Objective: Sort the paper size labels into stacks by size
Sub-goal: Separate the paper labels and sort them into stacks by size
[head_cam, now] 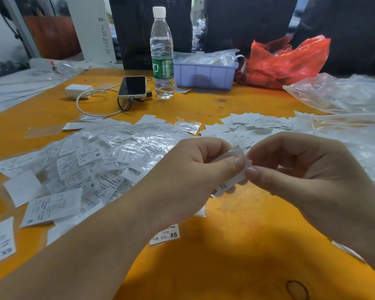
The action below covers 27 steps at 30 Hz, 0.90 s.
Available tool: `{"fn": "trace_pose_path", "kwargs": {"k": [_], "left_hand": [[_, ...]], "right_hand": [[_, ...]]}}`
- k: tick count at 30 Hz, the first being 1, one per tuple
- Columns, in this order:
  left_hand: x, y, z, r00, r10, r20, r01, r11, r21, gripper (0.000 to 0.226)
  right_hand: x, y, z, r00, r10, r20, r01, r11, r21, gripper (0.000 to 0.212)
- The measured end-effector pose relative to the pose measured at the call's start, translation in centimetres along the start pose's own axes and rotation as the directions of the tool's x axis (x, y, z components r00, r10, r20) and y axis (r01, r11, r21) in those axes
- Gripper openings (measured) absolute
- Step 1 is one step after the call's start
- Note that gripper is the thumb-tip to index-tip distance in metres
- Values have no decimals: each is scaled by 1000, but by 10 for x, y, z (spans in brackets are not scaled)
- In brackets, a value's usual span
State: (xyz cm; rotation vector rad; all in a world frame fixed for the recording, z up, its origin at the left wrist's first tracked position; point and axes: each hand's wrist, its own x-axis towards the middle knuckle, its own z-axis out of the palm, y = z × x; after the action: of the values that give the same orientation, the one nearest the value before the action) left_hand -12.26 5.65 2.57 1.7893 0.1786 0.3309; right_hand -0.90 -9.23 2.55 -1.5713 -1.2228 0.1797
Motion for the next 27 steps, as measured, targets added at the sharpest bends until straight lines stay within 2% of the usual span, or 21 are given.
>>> {"fn": "trace_pose_path", "kwargs": {"k": [8,11,14,18,22,25,27], "left_hand": [[3,-5,-5,1000,-14,-6,14,993,115,14],[2,-6,-5,1000,-8,-7,9,992,123,16],[0,-4,-2,1000,-4,26,1,992,129,2],[0,-3,2,999,-35,32,28,984,178,2],[-1,-1,1,999,-40,19,34,974,226,2],[-1,0,0,999,-51,-8,52,968,245,3],[-1,0,0,999,-48,-20,52,966,252,4]], "right_hand": [[4,8,-6,996,29,-90,-30,1000,-10,18],[4,8,-9,998,52,-26,-50,997,59,21],[2,9,-5,997,35,68,-37,999,33,26],[2,13,-2,999,19,28,-20,999,26,7],[3,16,-4,999,38,-36,-37,998,44,5],[4,16,-5,999,50,-8,-49,998,48,4],[4,15,-6,996,63,65,-66,997,43,13]]}}
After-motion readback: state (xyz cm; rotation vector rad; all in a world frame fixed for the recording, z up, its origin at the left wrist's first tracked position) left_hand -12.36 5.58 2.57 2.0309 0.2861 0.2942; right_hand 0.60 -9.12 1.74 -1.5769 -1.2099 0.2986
